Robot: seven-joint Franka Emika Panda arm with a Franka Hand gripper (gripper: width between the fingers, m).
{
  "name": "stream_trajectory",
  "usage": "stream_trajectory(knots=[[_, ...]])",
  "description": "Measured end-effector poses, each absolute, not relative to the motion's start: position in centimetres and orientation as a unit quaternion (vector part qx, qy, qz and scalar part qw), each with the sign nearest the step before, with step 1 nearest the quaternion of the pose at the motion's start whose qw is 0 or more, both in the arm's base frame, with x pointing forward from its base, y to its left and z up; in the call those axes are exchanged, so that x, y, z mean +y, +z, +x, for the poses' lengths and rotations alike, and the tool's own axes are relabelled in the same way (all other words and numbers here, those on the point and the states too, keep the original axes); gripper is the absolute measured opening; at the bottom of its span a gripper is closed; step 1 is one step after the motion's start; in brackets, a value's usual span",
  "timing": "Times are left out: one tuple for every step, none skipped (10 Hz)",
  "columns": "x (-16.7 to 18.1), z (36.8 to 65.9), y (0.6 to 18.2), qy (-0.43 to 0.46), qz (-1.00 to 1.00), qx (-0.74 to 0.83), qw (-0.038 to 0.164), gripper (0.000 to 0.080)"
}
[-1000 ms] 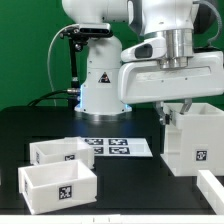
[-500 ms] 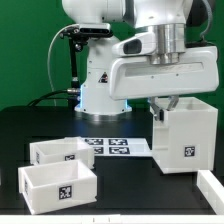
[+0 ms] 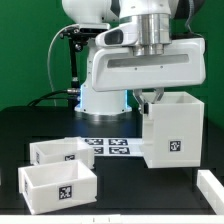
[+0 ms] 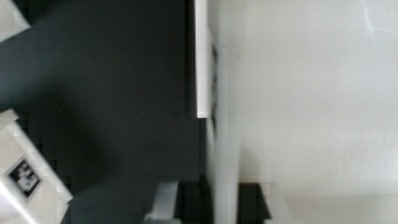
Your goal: Assemble drawer
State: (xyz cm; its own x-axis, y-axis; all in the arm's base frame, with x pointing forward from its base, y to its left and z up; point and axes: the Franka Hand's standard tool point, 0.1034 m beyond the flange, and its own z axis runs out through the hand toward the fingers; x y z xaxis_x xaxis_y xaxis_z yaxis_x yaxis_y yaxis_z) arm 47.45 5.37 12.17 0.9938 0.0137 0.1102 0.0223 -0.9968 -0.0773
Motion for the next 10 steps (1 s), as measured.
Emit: stream_trajectory(knots=[[5.4,47.3,12.0,-0.052,-0.998,-0.009,0.039,0.0036],[5.4,47.3,11.9,-0.052,-0.998,-0.009,0.039,0.0036],[5.4,47.3,11.9,-0.052,-0.998,-0.009,0.039,0.0036],[5.0,47.2,11.8,-0.048,-0.998,-0.001,0.043,0.0036],[3.5,47.2,11.7,-0.037,-0.998,0.022,0.051,0.0036],[2.0,48.3,12.0,-0.025,-0.998,0.031,0.05,0.0036],[1.0,50.0,12.1,-0.024,-0.998,0.036,0.048,0.0036],[0.6,51.5,11.9,-0.017,-0.998,0.043,0.051,0.0036],[1.2,53.2,12.1,-0.019,-0.997,0.045,0.053,0.0036],[2.6,54.5,12.0,-0.025,-0.997,0.043,0.056,0.0036]])
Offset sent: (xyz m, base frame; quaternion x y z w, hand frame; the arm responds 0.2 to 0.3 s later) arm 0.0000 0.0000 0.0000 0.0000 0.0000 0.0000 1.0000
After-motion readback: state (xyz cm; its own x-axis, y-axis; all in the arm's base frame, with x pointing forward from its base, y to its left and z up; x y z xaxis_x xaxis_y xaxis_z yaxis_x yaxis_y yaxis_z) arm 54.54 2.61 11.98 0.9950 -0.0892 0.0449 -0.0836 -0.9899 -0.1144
